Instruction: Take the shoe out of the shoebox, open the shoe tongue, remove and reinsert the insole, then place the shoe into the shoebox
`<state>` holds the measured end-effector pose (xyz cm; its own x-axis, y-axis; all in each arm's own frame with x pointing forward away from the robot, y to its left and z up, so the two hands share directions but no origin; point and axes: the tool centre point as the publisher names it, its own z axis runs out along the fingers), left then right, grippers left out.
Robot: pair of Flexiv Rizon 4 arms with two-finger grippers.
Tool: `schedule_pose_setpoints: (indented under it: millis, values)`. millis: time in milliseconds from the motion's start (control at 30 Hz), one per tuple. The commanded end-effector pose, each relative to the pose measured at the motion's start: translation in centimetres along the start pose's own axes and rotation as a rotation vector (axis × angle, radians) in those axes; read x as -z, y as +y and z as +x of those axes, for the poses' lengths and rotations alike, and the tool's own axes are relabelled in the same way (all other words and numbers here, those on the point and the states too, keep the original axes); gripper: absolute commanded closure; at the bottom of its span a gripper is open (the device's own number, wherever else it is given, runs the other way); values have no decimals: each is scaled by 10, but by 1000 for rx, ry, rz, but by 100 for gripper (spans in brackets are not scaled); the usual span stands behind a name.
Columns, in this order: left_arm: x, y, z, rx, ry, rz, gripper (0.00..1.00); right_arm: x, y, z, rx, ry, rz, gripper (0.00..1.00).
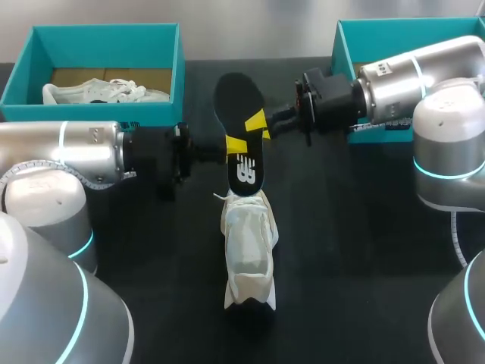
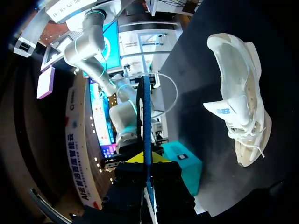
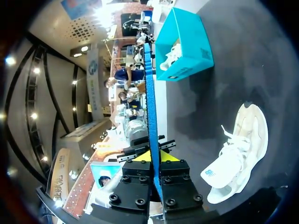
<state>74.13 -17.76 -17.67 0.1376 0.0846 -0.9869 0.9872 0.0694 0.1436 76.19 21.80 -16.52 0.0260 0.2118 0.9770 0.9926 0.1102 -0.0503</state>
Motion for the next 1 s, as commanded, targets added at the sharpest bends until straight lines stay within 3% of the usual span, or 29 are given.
schedule_pose_setpoints:
  millis: [33,67,333,600,800,1000]
  values:
    - [3,-2,-3,20,8,-5,5,-2,1,-3,0,8,-3,100]
    - [7,-3,-5,28,13,-5,0,-1,2,-6,-1,13,-4,100]
    - [39,-2,-12,91,105,-9,0,1,0,-21,-8,37,-13,100]
    - [66,9,-21,144,294,-11,0,-5,-2,-36,-22,28,-4,100]
    - [79,31,-24,126,460,7,0,-10,-2,-44,-29,28,-1,100]
    - [79,31,-24,126,460,7,0,-12,-1,-47,-41,38,-3,100]
